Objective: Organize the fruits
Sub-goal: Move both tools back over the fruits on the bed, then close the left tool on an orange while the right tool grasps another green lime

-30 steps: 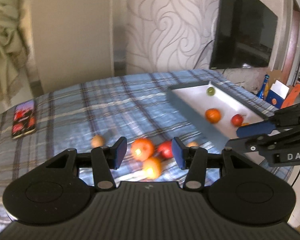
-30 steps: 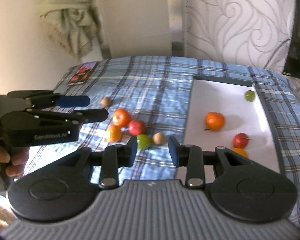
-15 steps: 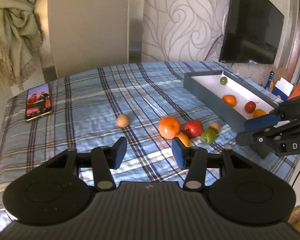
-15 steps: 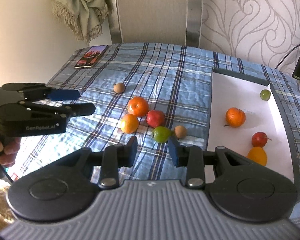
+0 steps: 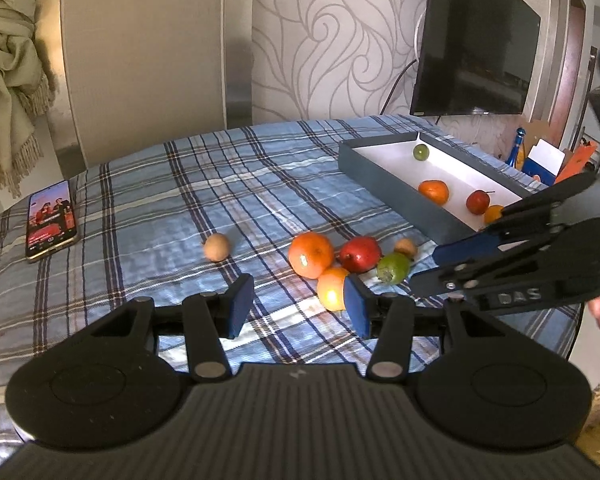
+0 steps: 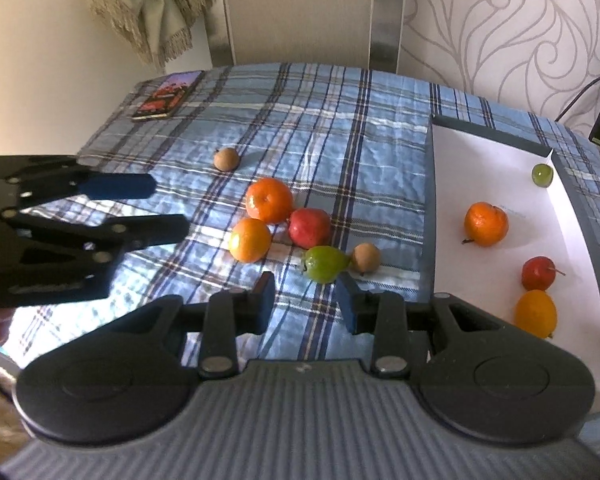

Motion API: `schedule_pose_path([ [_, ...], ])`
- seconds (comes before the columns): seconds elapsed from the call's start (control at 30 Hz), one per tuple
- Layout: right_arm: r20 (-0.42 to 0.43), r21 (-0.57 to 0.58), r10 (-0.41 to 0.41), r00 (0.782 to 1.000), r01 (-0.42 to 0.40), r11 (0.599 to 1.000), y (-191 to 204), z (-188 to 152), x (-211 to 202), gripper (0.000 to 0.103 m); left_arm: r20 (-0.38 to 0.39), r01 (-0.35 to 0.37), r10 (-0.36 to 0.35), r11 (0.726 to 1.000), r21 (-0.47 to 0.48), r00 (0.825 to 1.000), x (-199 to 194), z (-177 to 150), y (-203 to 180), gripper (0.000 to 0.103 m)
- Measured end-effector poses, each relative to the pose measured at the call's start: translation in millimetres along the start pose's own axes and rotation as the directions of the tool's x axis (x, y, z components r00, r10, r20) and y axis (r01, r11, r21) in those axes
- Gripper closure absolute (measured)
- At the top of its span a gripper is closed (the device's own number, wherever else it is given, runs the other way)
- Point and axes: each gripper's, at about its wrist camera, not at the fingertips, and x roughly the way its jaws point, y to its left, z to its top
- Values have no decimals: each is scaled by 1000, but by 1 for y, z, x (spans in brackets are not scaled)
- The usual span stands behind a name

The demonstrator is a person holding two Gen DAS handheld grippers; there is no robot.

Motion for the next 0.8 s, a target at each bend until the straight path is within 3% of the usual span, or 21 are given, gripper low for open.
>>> schedule_pose_path([
  [0.33, -102, -15, -43, 994, 42, 999, 1, 6, 37, 66, -8, -46, 46, 999, -20, 999, -7, -3, 13, 48],
  [0.47, -101, -21, -50, 994, 48, 999, 1, 8, 45, 59, -12, -65, 64, 997, -34, 998, -10, -6, 19, 48],
  [0.7, -76, -68, -62, 995, 57, 996, 7, 13, 53, 59, -18, -74, 74, 996, -42, 997, -14, -8, 22, 48],
  [0.8, -68, -101, -64, 996, 57, 993, 10, 13, 52, 64, -23, -67, 66, 997, -41, 998, -14, -8, 20, 48],
])
